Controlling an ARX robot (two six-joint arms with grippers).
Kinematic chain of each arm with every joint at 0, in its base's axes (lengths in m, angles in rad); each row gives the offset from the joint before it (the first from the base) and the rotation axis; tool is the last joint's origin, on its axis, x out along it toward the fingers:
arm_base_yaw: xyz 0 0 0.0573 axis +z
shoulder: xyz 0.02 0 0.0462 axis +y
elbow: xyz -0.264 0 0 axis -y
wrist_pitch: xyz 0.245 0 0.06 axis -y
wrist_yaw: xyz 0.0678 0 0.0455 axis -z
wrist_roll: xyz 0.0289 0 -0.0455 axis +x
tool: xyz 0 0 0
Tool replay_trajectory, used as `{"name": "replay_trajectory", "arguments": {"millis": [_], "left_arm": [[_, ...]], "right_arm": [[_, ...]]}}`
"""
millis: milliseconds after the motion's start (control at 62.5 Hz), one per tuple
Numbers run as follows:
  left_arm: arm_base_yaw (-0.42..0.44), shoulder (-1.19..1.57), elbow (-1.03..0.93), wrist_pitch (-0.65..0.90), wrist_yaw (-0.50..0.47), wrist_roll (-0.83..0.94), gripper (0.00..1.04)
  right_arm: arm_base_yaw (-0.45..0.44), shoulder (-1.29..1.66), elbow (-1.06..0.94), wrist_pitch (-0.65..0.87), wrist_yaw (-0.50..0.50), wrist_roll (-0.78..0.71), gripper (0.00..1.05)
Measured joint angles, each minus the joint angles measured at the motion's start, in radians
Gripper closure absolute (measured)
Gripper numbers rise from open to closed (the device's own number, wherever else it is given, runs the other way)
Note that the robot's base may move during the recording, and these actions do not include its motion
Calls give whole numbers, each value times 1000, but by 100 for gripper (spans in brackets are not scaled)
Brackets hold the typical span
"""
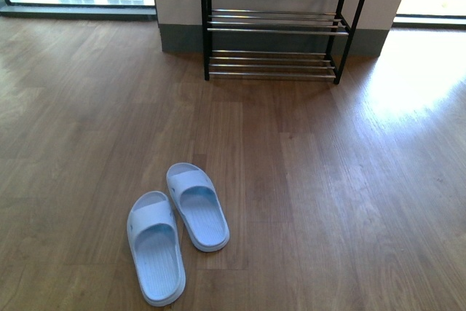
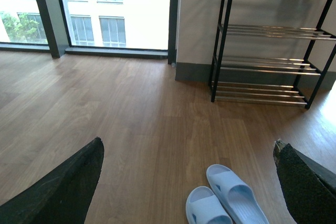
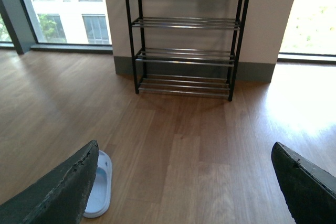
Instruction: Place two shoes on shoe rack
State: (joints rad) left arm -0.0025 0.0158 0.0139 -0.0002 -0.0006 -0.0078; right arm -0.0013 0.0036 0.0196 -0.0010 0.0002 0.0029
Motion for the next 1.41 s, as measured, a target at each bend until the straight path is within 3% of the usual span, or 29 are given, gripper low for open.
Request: {"name": "replay_trajectory", "arguments": {"millis": [32,96,128,176,256,352,512,831,1119,1407], "left_arm": [[-15,14,4,-15,-63,-28,9],[-124,164,42,-47,-402,-178,9],[-132,277,57,-10,-457,-219,9],[-130,400,75,43,-436,-227,9],[-99,631,95,190,-312,-203,9],[-6,1122,150,509,-163,-94,9],[28,1644,280,711,-137,47,9],[13,2263,591,745,-114,163,9],[7,2561,886,678,-109,176,9],[-5,2692,1104,562,-123,171,9]], "right_arm": [[0,0,0,0,0,0,9],[0,0,0,0,0,0,9],[0,0,0,0,0,0,9],[0,0,0,0,0,0,9],[0,0,0,0,0,0,9],[0,0,0,0,0,0,9],[0,0,0,0,0,0,9],[0,0,0,0,0,0,9],[0,0,0,0,0,0,9],[0,0,0,0,0,0,9]]}}
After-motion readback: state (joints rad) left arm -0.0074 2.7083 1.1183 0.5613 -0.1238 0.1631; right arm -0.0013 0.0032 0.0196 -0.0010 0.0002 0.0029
